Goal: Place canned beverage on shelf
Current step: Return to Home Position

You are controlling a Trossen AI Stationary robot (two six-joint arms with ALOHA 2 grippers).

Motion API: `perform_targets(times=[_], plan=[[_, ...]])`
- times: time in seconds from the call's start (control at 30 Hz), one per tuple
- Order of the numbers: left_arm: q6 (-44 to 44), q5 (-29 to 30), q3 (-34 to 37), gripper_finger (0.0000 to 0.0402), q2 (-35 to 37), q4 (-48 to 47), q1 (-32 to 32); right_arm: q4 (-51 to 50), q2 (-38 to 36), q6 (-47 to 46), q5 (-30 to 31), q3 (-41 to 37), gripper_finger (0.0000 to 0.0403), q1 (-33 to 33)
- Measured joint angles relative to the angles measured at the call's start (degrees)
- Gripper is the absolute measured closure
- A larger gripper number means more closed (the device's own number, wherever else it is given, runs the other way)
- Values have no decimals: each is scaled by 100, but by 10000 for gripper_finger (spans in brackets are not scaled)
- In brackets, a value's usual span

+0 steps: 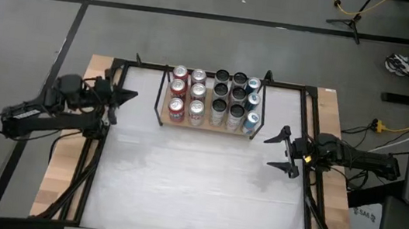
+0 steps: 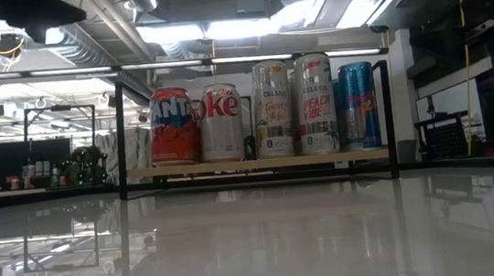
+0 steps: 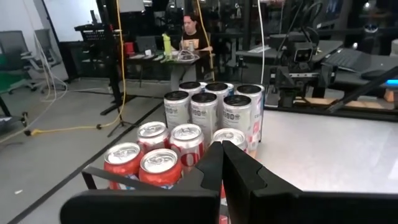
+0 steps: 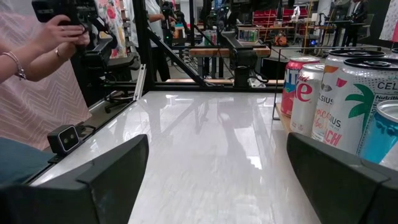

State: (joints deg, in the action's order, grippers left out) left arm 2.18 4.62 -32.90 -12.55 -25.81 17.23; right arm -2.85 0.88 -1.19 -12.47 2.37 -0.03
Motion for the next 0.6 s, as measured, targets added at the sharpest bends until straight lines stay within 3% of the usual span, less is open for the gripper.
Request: perform_targets(times=[0.47,0.6], plan=[[-358,-214,840,401,1225,127,0,1,0,-2,0,0,24,-1],[-415,-438,1089,401,1237,448,-2,-1,-1,0,0,0,24,1]])
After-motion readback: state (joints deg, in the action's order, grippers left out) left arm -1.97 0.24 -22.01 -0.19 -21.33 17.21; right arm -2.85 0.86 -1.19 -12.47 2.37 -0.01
